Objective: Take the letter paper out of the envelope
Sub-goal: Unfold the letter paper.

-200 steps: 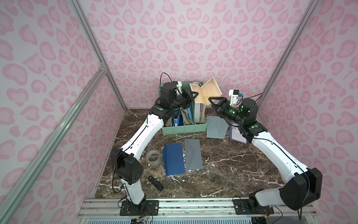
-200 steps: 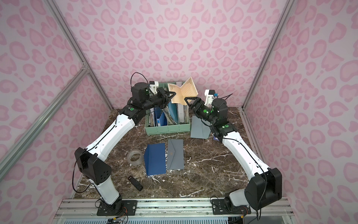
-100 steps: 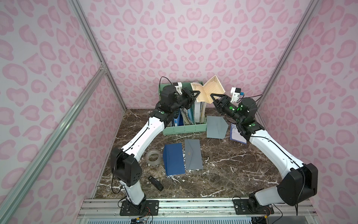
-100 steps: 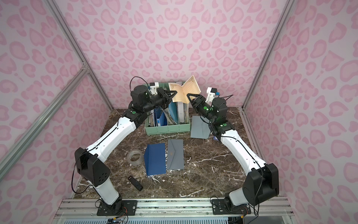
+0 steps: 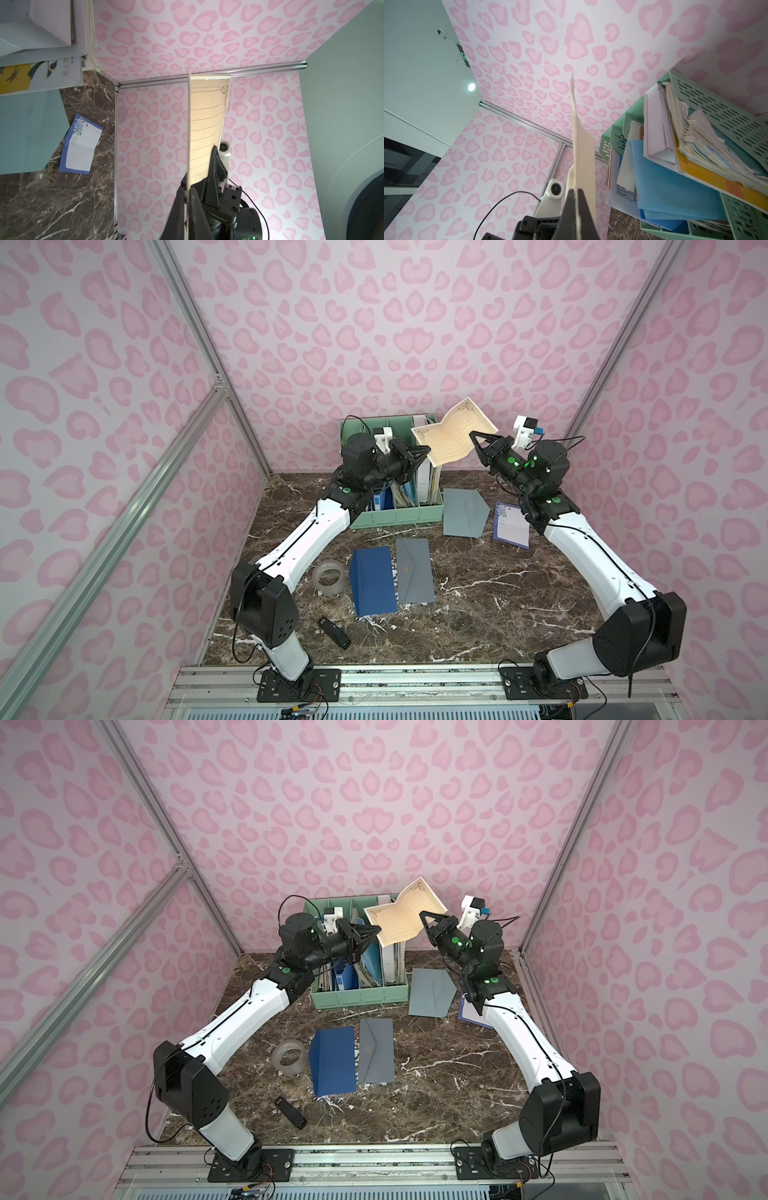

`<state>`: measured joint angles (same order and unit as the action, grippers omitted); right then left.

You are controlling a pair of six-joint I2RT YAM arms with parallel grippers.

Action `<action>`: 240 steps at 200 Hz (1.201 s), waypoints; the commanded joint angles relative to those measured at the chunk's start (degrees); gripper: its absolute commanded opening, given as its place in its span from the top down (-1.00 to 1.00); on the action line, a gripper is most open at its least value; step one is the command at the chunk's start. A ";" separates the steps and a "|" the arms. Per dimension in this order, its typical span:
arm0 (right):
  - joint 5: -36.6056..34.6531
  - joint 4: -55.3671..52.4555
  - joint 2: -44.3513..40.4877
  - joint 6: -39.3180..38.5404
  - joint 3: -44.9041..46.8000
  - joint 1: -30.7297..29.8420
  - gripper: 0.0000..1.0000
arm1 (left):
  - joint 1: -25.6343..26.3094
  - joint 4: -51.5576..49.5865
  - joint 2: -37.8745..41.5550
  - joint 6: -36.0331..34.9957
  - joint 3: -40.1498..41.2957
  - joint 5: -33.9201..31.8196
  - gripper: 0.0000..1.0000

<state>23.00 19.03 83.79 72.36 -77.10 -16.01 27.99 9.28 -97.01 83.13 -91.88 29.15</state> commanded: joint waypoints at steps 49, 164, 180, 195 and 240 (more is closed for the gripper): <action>22.33 -28.32 -1.36 -29.86 -10.07 7.32 1.00 | -10.04 -25.91 8.01 -22.64 -0.06 3.59 -0.74; 40.97 -32.04 -6.43 -41.53 3.17 5.03 1.00 | -6.17 -18.76 0.95 -36.33 3.73 28.42 -0.67; 42.01 -29.74 -6.37 -39.36 4.46 4.66 1.00 | -5.14 -20.97 0.05 -38.16 2.50 29.86 -0.63; 42.78 -29.68 -6.25 -39.26 4.59 4.96 1.00 | -5.08 -19.60 -0.13 -37.26 3.12 31.05 -0.55; 47.40 -21.05 -5.67 -31.10 5.50 5.72 1.00 | -5.05 -22.99 0.53 -40.04 3.87 30.12 -0.54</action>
<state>66.04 -9.26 77.76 35.83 -71.94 -10.11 23.00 -12.05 -96.88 45.91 -88.27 58.63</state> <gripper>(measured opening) 0.048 0.764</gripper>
